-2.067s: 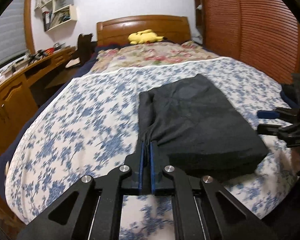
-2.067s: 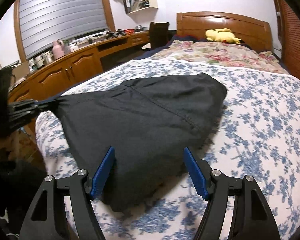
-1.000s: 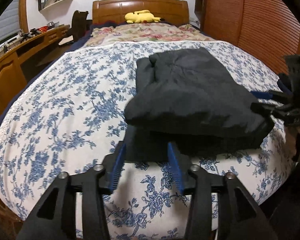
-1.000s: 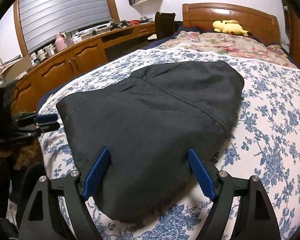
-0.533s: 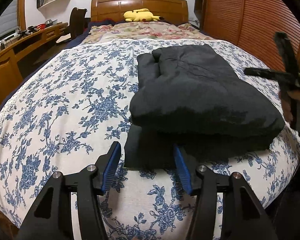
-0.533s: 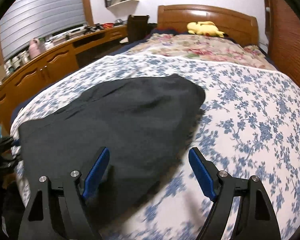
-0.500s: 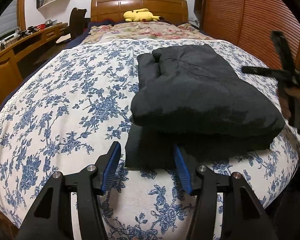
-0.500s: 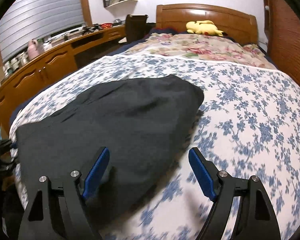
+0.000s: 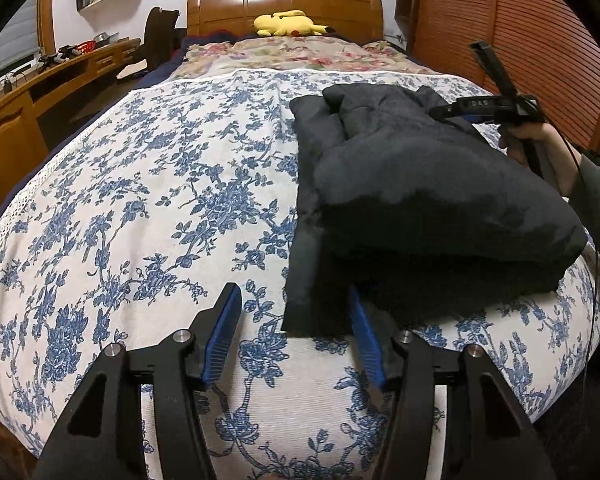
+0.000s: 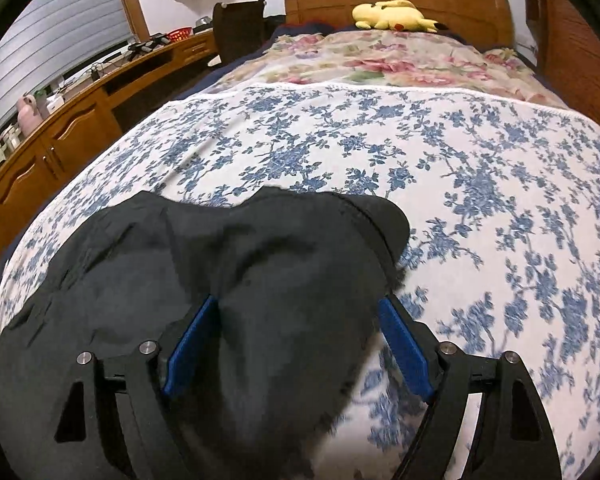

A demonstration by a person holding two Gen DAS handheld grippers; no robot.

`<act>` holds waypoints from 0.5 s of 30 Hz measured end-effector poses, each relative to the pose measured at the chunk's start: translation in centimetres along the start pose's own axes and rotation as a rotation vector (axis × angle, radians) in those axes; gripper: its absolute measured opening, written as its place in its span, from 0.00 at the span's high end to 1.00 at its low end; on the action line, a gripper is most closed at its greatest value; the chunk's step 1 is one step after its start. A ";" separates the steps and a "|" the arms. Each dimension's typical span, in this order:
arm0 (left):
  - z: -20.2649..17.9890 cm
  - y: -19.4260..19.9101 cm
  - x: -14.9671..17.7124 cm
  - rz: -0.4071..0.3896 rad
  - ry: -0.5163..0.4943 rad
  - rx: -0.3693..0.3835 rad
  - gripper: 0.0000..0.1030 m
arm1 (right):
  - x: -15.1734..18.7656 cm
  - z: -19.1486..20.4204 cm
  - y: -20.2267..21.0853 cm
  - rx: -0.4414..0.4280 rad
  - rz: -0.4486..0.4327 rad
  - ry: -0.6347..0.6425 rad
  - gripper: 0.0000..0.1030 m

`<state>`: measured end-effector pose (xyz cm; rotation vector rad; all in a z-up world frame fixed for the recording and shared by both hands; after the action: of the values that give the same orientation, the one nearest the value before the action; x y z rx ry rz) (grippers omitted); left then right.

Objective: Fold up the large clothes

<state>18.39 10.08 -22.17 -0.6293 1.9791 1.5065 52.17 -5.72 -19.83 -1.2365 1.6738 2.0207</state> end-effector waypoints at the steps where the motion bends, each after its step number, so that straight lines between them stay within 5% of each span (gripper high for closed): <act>1: 0.1 0.0 0.0 -0.001 0.002 0.001 0.44 | -0.2 0.0 -0.5 0.002 0.002 0.000 0.16; 15: -0.4 -0.3 -0.7 -0.021 0.032 0.053 0.42 | -0.3 -1.2 -4.5 -0.039 0.068 -0.035 0.07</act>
<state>19.04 9.60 -21.82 -0.6536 2.0227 1.4355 55.85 -5.21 -22.72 -1.1646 1.6900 2.1112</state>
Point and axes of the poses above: each gripper's, at about its wrist camera, not at the fingertips, and y roughly against the way its jaws point, z to its left, x to its underside, the point moved 9 cm from there along -y, roughly the way its jaws point, and after that the axes turned 12 degrees about x, right-handed, at the moved point
